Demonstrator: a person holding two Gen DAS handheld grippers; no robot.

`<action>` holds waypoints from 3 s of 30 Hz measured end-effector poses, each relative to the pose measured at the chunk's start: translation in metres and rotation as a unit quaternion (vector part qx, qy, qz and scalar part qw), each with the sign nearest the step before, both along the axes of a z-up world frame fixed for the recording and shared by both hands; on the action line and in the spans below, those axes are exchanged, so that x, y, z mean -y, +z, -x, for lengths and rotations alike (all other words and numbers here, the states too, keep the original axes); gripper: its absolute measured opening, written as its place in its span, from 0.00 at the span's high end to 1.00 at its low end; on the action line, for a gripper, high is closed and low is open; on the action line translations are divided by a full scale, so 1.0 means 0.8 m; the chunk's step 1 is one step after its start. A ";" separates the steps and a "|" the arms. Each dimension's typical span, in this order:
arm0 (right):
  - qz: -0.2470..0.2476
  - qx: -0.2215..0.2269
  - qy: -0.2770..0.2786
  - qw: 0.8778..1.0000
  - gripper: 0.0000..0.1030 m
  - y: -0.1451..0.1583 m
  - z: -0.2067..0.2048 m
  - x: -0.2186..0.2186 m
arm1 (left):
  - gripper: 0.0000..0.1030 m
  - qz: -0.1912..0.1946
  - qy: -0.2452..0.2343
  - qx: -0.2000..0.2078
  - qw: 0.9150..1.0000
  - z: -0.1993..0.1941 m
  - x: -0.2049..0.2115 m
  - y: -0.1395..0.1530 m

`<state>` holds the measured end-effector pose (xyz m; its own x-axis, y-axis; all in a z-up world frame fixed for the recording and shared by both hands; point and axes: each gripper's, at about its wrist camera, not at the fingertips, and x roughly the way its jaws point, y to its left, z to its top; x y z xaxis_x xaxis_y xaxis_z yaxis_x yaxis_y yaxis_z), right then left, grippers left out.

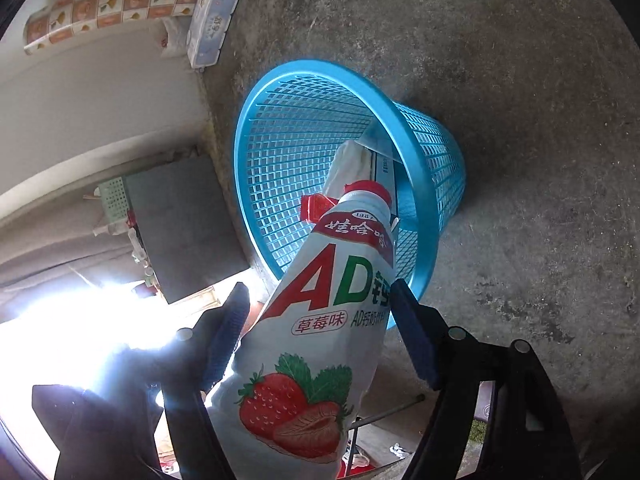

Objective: Collect trash
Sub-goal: 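Lower both tools over the blue wastebasket and open them to drop items, then swing both open tools back toward the table, then grasp the clear plastic bag with the left tool while the right tool grasps the pink snack bag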

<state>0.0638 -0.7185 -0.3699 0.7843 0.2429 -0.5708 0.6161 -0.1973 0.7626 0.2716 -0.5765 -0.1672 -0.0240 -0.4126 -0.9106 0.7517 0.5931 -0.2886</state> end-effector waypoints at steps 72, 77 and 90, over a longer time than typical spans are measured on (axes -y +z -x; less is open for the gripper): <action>0.320 0.152 0.480 0.802 0.25 0.403 -0.069 -0.591 | 0.42 0.012 0.492 0.126 0.861 -0.086 -0.970 0.114; 0.314 0.147 0.484 0.803 0.25 0.394 -0.080 -0.595 | 0.55 -0.038 0.447 0.167 0.878 -0.082 -0.933 0.112; 0.255 0.183 0.463 0.829 0.25 0.388 -0.106 -0.576 | 0.85 -0.099 0.404 0.237 0.878 -0.051 -0.896 0.116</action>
<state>0.1489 -0.2577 -0.0593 0.5391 0.6378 -0.5501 0.0324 0.6369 0.7702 0.3123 0.1401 -0.0745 0.6051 0.0480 -0.7947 0.0698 0.9911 0.1130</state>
